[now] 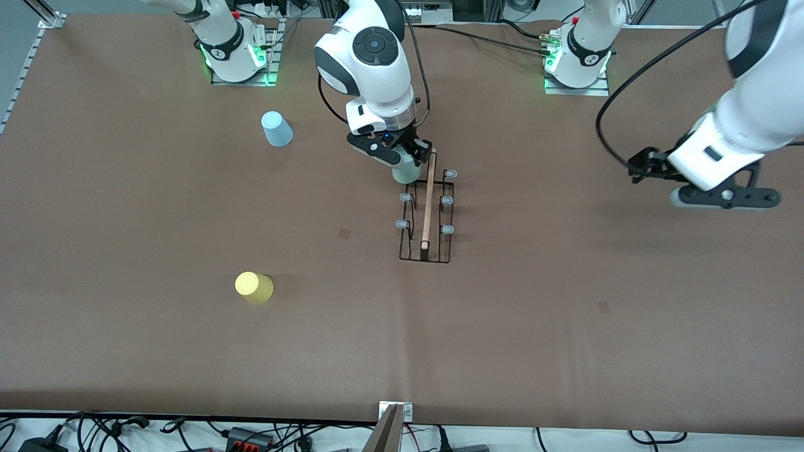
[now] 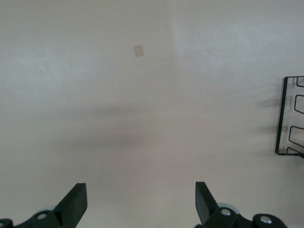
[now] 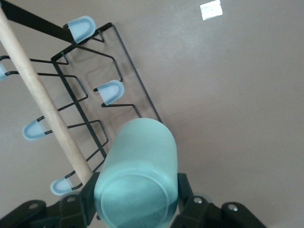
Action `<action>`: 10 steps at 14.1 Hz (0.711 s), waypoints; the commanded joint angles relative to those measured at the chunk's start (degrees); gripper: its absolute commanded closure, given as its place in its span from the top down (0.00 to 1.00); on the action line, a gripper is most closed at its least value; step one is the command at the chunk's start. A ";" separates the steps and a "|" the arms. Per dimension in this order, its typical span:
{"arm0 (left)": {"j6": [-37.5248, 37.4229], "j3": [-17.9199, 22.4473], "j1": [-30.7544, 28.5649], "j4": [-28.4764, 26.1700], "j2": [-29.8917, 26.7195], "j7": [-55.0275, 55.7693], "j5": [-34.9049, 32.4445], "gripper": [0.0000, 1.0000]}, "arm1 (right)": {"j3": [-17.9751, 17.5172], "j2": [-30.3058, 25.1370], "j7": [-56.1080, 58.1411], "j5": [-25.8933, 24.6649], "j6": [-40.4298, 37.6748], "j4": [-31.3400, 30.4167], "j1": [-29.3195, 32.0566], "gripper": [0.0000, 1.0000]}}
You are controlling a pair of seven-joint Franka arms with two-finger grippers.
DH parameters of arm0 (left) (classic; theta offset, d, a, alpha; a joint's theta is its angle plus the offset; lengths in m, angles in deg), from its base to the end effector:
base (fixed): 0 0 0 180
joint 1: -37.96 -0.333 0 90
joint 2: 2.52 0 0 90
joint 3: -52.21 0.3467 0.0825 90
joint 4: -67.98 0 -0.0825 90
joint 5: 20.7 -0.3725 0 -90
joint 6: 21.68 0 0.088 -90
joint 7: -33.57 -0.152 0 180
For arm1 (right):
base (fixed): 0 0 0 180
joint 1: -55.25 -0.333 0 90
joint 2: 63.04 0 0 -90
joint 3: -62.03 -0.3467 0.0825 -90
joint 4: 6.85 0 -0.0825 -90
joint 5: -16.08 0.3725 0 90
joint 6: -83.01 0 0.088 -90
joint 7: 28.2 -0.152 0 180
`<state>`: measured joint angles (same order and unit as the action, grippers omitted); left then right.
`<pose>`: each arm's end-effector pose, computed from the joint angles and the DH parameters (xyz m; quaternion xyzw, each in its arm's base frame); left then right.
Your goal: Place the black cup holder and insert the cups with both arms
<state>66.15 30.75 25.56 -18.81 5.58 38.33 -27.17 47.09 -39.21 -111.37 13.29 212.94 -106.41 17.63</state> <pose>0.5729 -0.0598 0.5588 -0.9972 0.0383 0.0526 0.0372 0.4262 0.5255 0.3479 -0.9622 0.2629 0.0052 0.0715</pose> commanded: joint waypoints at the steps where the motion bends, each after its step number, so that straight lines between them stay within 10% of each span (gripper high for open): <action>1: 0.40 7.18 2.79 -0.99 -1.23 -3.00 5.74 1.00 | 0.35 1.66 -1.46 -1.17 0.77 1.74 -0.79 0.99; 4: 9.70 19.24 11.42 -6.62 -5.80 -3.18 6.38 1.00 | 0.44 1.48 0.55 -1.43 0.77 1.83 0.26 1.00; 10: 10.96 15.92 11.26 -10.42 -10.04 -2.39 5.32 1.00 | 0.61 -1.42 22.99 -1.35 -6.85 1.03 11.74 1.00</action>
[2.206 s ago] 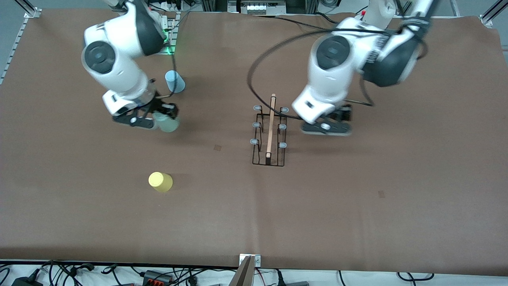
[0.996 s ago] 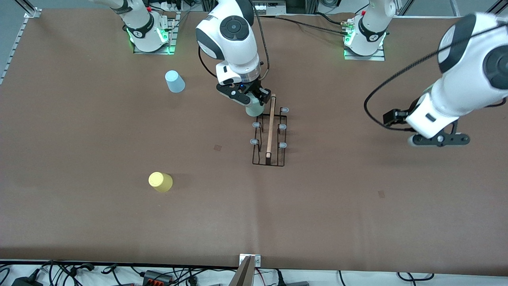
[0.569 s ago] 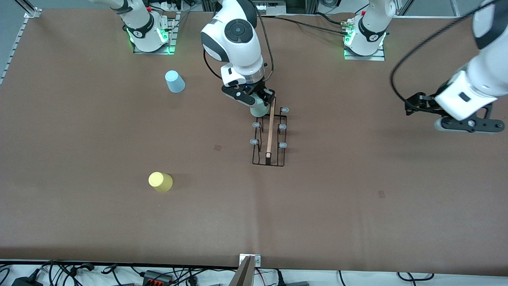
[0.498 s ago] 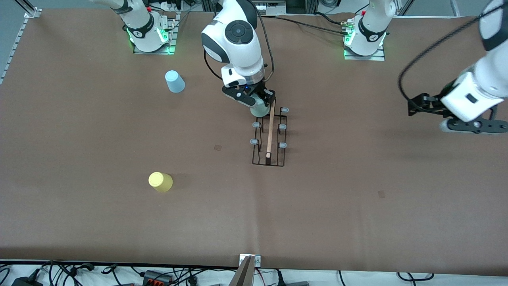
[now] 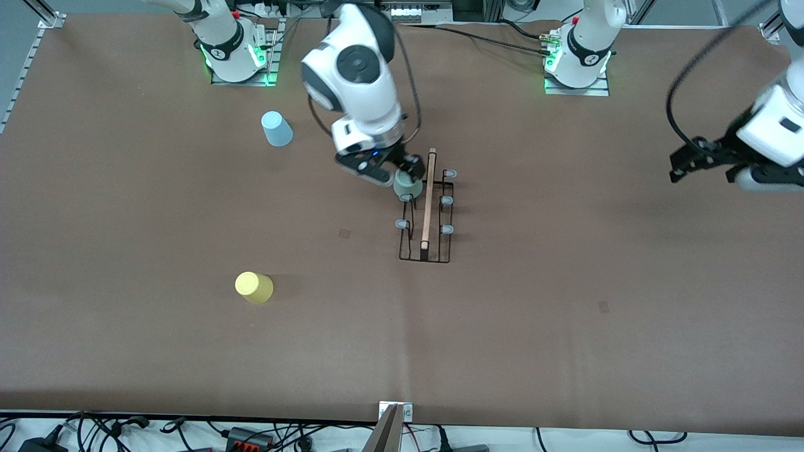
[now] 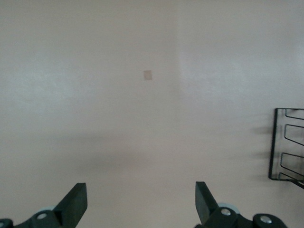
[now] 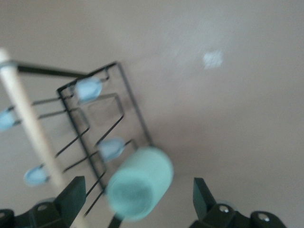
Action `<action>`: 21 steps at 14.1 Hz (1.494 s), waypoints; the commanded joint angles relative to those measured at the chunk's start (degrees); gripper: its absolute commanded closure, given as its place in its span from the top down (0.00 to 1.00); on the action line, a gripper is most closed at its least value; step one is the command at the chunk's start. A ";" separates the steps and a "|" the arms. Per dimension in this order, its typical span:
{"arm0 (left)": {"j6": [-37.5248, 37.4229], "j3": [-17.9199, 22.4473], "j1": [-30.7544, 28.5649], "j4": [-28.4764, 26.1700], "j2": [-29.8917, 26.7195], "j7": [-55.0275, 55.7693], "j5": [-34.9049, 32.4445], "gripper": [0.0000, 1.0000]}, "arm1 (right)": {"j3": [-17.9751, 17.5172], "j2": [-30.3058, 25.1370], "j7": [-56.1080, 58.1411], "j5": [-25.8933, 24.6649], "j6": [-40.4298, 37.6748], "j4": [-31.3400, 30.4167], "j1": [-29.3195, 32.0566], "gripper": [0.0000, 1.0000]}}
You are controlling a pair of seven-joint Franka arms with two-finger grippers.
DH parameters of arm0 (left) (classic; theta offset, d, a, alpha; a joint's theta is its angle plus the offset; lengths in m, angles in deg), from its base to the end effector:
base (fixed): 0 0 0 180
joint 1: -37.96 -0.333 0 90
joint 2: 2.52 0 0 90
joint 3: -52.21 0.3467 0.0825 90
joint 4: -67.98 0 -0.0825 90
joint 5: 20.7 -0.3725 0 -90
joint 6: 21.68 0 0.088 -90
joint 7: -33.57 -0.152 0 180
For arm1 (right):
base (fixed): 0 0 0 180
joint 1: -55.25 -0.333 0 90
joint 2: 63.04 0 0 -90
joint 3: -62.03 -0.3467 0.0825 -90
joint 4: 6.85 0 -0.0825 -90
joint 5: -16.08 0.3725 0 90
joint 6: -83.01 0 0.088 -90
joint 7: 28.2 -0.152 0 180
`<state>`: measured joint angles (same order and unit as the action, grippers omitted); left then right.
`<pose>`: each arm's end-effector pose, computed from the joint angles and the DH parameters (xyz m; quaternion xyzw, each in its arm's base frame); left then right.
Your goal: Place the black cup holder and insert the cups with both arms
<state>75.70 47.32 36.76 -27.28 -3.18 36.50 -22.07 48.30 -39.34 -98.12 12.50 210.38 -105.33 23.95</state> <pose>0.5508 -0.0324 0.5855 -0.9996 0.0079 -0.0249 0.0110 0.4908 0.4641 0.3521 -0.9762 0.2098 -0.0096 0.0550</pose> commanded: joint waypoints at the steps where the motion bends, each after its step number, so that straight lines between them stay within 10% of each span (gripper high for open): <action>1: 1.23 -0.74 0.07 -1.95 -1.36 -0.65 0.31 1.00 | -0.51 -1.47 15.55 -0.56 -6.06 -0.48 8.33 1.00; 8: 0.26 -0.74 -0.55 -1.60 -1.18 -1.17 0.58 1.00 | 1.85 1.51 49.23 -2.83 -0.73 -2.69 24.53 1.00; 13: 0.26 -0.82 -0.55 -1.51 -0.92 -0.82 0.84 1.00 | 2.48 8.10 53.13 -11.18 8.94 -2.16 27.61 1.00; 21: 0.18 -0.82 -0.55 -1.60 -0.92 -0.82 0.93 1.00 | 2.57 12.41 52.79 -10.75 21.33 -1.90 29.02 1.00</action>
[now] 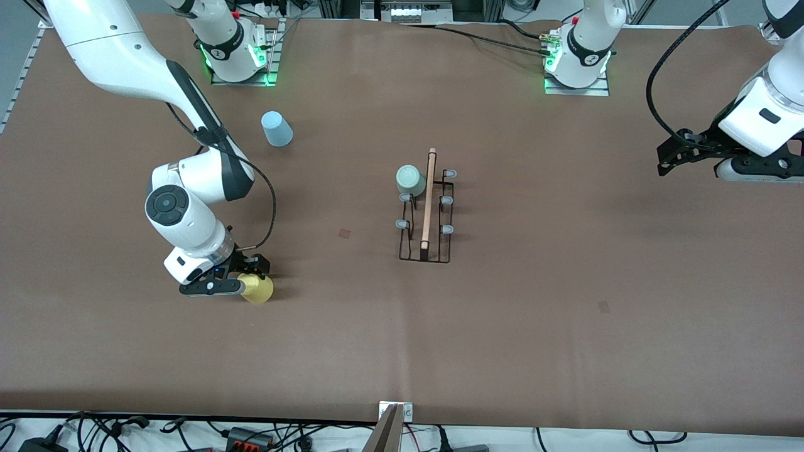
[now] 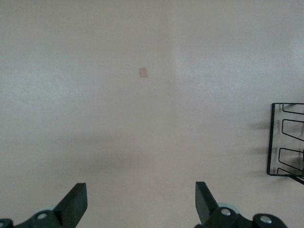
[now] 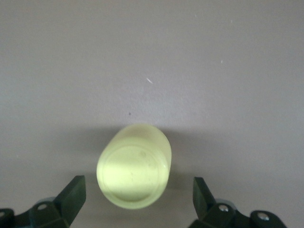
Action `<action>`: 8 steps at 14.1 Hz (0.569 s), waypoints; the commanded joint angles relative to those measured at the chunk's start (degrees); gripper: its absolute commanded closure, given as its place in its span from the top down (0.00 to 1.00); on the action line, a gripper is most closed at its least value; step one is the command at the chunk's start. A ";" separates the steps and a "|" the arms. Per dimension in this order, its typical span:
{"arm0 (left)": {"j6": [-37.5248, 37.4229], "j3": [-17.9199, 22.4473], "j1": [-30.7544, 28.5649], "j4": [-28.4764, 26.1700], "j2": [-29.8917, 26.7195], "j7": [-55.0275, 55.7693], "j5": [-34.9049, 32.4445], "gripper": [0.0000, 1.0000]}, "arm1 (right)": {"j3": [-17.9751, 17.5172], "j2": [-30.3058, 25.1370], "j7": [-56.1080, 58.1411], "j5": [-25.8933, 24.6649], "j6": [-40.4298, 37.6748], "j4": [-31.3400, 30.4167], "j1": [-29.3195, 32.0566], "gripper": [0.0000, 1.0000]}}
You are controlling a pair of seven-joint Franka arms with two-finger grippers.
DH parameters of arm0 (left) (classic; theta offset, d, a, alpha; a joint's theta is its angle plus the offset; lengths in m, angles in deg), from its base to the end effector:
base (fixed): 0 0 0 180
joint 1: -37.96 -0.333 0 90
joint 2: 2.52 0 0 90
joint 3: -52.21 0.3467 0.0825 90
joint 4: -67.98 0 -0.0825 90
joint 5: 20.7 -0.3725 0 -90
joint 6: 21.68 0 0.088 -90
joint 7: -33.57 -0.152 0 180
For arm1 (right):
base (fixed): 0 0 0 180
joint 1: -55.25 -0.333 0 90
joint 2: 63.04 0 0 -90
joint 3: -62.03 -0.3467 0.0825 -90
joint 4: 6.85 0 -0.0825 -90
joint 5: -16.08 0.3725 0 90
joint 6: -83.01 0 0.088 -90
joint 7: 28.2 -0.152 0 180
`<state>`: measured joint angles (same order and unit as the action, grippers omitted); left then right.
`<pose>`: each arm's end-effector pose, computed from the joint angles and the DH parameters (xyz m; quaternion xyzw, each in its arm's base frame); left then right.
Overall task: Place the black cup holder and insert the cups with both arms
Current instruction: 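Move the right gripper to the yellow cup and grasp it, then lift the yellow cup with the right gripper and carry it to the rack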
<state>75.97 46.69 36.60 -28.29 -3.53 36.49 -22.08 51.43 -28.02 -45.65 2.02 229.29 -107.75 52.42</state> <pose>0.5479 -0.0369 0.5809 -0.9996 0.0122 -0.0216 0.0115 0.6841 0.1479 0.2318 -0.9941 -0.0387 -0.1016 0.0005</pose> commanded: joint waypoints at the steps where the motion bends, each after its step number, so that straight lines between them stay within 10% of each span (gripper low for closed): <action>1: -0.09 -0.19 -0.40 -0.58 -0.57 -0.73 0.93 1.00 | -0.56 1.62 0.05 -0.27 3.74 0.88 0.37 1.00; 5: -0.09 -0.11 -0.40 -0.58 -0.57 -0.72 0.93 1.00 | -0.56 2.06 0.84 -0.45 4.11 0.88 0.46 1.00; 6: -0.09 -0.19 -0.40 -0.58 -0.57 -0.72 0.93 1.00 | -0.56 2.06 0.93 -0.71 4.11 0.79 0.46 0.90; 8: -0.09 -0.19 -0.40 -0.58 -0.57 -0.72 0.93 1.00 | -0.56 1.98 3.03 -0.71 4.02 0.79 0.46 0.37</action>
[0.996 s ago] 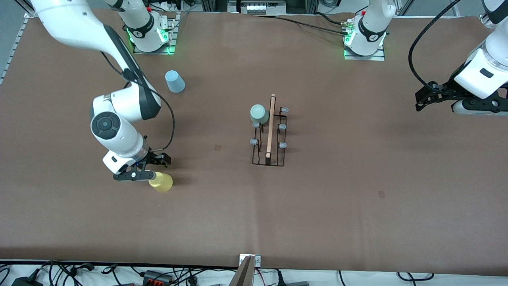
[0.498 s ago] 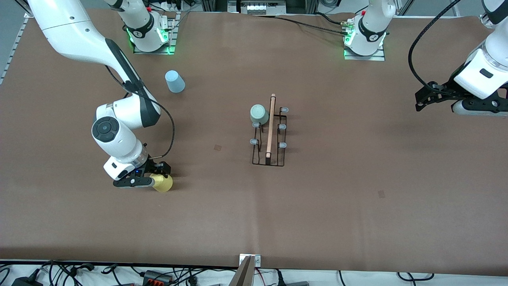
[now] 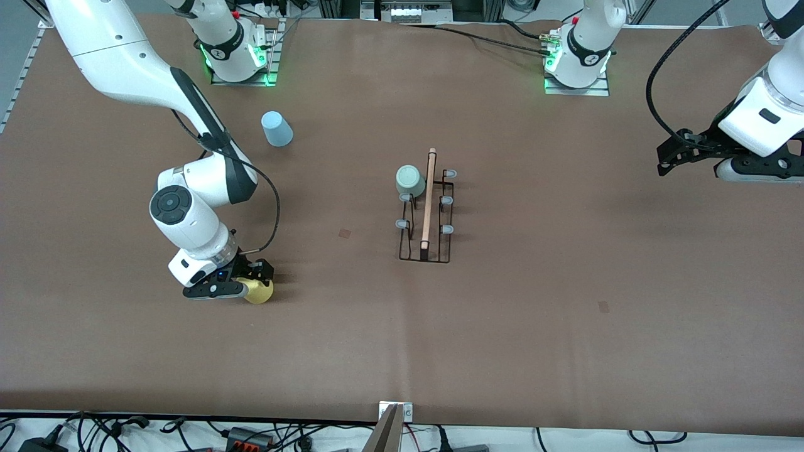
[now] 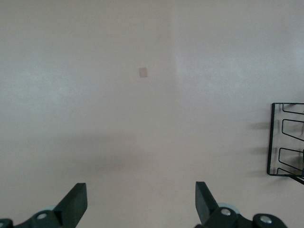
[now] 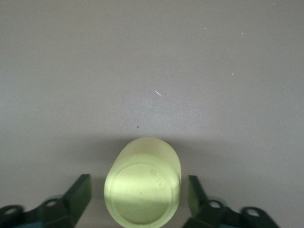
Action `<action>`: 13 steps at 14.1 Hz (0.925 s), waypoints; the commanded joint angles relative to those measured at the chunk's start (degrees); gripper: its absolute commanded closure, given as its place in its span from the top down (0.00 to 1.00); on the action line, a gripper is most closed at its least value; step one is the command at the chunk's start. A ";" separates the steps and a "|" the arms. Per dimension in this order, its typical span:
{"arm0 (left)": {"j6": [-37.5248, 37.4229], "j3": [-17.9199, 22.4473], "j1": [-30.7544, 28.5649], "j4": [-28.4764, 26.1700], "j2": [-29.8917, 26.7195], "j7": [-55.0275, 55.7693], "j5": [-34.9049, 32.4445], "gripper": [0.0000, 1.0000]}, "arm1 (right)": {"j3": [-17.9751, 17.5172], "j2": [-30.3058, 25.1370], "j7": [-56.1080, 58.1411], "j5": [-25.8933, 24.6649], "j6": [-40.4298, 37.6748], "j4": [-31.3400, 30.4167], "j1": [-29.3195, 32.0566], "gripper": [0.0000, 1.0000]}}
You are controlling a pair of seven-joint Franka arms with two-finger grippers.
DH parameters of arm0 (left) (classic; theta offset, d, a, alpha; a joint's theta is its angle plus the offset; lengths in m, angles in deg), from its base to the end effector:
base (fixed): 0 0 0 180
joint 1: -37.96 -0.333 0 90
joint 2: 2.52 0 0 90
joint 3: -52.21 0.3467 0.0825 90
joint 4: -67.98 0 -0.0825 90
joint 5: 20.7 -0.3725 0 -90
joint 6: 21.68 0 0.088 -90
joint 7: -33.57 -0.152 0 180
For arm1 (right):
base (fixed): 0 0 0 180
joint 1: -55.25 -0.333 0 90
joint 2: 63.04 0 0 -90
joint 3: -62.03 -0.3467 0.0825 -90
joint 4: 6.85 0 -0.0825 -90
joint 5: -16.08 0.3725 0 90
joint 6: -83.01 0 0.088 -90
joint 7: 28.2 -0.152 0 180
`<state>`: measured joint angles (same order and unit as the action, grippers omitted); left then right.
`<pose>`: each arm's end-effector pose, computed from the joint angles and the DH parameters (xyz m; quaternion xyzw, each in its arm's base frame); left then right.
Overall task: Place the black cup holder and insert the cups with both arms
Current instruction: 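Lift the yellow cup with the right gripper and carry it to the rack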
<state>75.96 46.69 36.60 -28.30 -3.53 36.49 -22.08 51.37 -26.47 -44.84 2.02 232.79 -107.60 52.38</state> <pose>0.5479 -0.0369 0.5808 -0.9996 0.0122 -0.0214 0.0115 0.6892 0.1523 0.2215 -0.9918 -0.0471 -0.1181 0.0104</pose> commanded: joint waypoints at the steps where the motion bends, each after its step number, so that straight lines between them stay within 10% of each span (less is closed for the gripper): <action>1: -0.08 -0.19 -0.40 -0.48 -0.57 -0.81 0.93 1.00 | -0.50 0.34 2.75 -0.71 0.51 0.63 0.58 0.22; 13: -0.08 -0.19 -0.40 -0.48 -0.57 -0.73 0.93 1.00 | -0.67 -18.82 -21.90 13.45 -22.52 1.16 -15.38 0.12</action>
<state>75.96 46.69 36.60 -28.33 -3.53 36.49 -22.07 50.33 -44.81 -58.96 15.03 209.74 -105.57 40.77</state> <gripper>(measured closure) 0.000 0.352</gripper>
